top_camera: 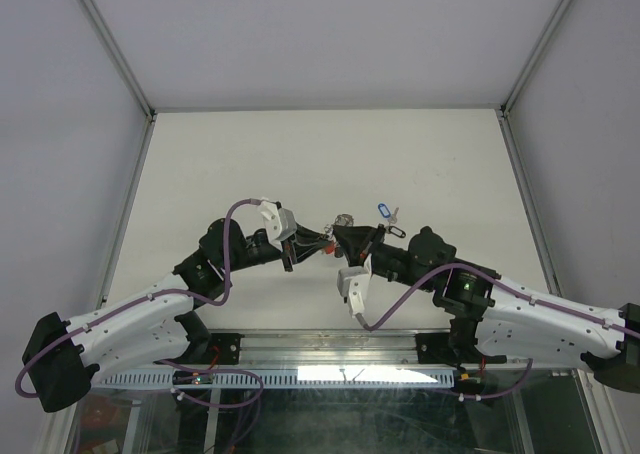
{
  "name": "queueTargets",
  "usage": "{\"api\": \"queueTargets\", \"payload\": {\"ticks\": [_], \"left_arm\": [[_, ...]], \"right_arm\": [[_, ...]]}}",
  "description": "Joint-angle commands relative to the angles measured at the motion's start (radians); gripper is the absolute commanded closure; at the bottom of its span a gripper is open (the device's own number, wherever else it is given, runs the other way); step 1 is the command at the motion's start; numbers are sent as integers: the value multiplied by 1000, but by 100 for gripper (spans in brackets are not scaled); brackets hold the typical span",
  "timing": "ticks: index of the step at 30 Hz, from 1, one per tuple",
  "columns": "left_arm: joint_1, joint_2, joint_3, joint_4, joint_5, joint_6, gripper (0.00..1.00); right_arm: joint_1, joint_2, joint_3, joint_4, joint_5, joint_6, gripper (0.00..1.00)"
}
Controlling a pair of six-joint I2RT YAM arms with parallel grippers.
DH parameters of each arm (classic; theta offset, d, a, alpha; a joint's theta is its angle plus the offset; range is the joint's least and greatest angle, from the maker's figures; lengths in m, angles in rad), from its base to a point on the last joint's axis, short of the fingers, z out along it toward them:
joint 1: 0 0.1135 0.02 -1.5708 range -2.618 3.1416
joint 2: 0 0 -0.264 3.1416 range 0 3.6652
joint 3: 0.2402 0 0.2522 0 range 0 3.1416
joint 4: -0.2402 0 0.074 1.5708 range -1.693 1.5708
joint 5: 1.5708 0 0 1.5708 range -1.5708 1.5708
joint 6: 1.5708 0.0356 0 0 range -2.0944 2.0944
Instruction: Put the keys on the keyring
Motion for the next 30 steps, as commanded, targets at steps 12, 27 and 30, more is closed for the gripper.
{"api": "queueTargets", "payload": {"ticks": [12, 27, 30], "left_arm": [[1, 2, 55, 58, -5, -2, 100], [1, -20, 35, 101, 32, 16, 100], [1, -28, 33, 104, 36, 19, 100]], "right_arm": [[8, 26, 72, -6, 30, 148, 100], [7, -16, -15, 212, 99, 505, 100], [7, -26, -50, 284, 112, 560, 100]]}}
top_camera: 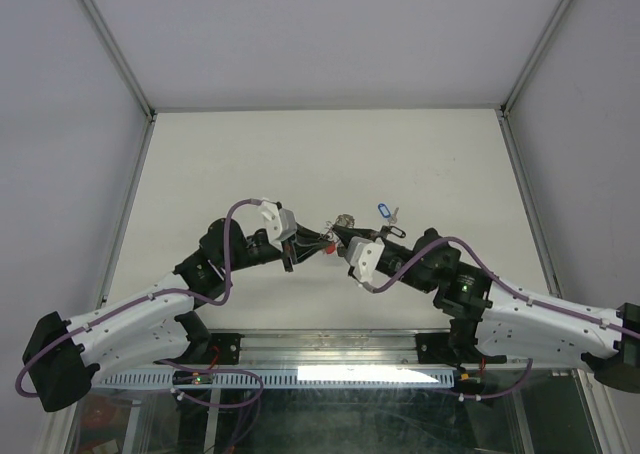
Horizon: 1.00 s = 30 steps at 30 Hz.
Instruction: Put the keys on the keyring
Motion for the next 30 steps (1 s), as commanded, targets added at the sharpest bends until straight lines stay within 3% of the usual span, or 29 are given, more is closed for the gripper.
{"api": "queueTargets", "payload": {"ticks": [1, 12, 18, 26, 30], "left_arm": [[1, -36, 31, 101, 29, 18, 100], [1, -70, -5, 177, 79, 9, 100], [1, -71, 0, 190, 122, 12, 100], [1, -73, 7, 202, 145, 6, 75], [1, -88, 4, 218, 153, -1, 69]], "right_arm": [[5, -29, -40, 196, 38, 154, 100], [4, -46, -124, 419, 41, 320, 100], [3, -34, -151, 501, 27, 321, 100], [3, -52, -183, 572, -15, 294, 100], [3, -68, -190, 581, -34, 302, 100]]}}
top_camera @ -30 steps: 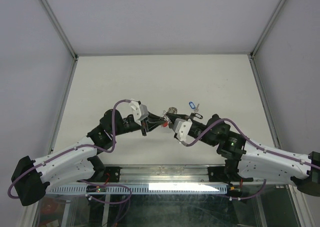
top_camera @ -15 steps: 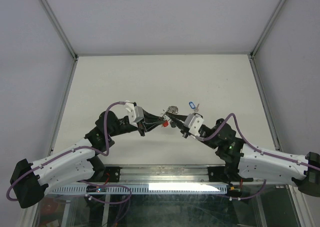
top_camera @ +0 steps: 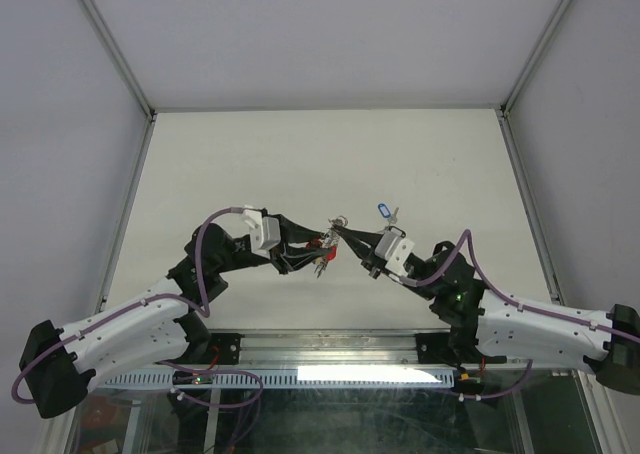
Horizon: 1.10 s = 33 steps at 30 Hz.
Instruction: Put the keys on the keyring
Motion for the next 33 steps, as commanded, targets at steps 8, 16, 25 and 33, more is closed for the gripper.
{"api": "queueTargets", "payload": {"ticks": [8, 16, 25, 33], "left_arm": [[0, -114, 26, 71, 84, -23, 67], [1, -170, 75, -6, 85, -11, 66], [1, -119, 138, 70, 53, -60, 74], [0, -75, 150, 100, 242, -69, 64]], "right_arm": [[0, -114, -3, 59, -68, 12, 100], [1, -185, 17, -19, -130, 0, 100], [2, -220, 65, -105, -296, 37, 100], [3, -237, 82, -111, -363, 66, 100]]}}
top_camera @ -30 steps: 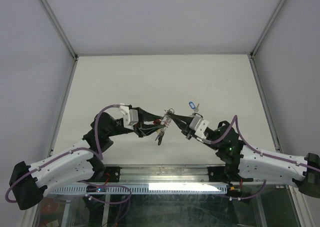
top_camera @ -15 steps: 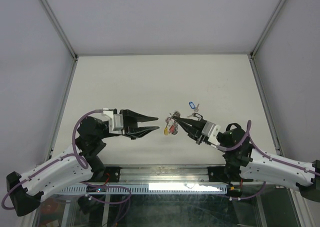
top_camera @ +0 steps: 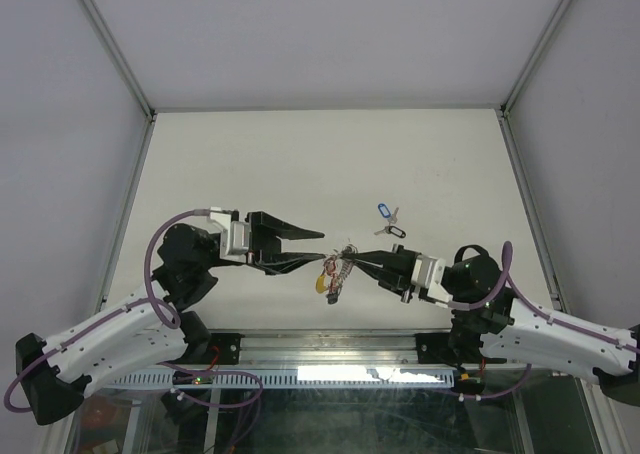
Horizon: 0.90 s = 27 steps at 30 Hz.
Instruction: Put the keys on the keyring
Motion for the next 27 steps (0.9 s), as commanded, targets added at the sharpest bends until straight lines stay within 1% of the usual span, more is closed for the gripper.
{"api": "queueTargets", "payload": {"ticks": [1, 5, 14, 27], "left_arm": [[1, 5, 38, 60, 121, -19, 63], [1, 9, 36, 59, 122, -12, 63], [1, 54, 60, 51, 117, -1, 68], [1, 87, 61, 49, 191, -5, 71]], "right_arm": [[2, -24, 66, 53, -58, 34, 100], [2, -21, 70, 53, -73, 38, 100], [2, 3, 81, 52, -102, 41, 100], [2, 8, 83, 54, -107, 41, 100]]}}
